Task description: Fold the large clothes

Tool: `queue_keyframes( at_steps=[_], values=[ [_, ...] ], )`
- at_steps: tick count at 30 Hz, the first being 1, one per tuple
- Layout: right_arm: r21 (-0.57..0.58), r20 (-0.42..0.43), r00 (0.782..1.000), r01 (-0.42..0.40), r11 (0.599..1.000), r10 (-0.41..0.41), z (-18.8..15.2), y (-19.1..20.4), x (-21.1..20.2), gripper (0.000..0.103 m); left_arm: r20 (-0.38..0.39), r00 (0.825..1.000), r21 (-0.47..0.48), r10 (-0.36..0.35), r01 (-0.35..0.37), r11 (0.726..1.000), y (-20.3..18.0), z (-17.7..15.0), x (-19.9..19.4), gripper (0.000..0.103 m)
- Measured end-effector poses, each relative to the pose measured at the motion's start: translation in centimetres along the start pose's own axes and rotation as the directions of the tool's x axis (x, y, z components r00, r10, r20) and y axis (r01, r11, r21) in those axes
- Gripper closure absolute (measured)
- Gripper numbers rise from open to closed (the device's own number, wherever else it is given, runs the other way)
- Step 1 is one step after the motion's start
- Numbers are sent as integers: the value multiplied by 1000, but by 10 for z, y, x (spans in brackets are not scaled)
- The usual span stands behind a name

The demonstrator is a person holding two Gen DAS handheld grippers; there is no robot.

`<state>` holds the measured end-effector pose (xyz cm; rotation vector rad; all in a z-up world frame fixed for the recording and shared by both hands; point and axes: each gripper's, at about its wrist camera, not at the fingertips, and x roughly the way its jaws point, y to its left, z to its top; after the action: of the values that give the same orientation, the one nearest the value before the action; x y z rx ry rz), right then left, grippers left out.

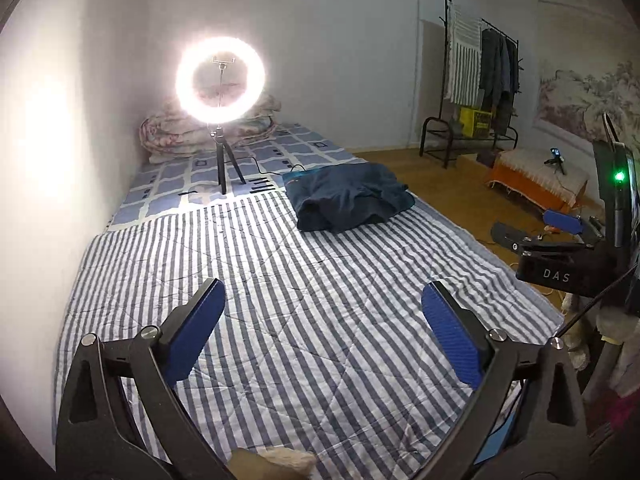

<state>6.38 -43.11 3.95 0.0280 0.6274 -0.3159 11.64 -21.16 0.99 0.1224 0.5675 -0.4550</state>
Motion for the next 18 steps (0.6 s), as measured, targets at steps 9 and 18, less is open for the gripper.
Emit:
queue_keyframes(
  at_steps=[9,18],
  values=[
    [-14,1,1000,-12,1000,12,0,8,5,0,1,999,15,45,-45,999,3,-5,1,0],
    [-19,-7,1000,-19,1000,19,0,10,8,0,-3,998,4,59,-59,998,6,-4,2,0]
  ],
)
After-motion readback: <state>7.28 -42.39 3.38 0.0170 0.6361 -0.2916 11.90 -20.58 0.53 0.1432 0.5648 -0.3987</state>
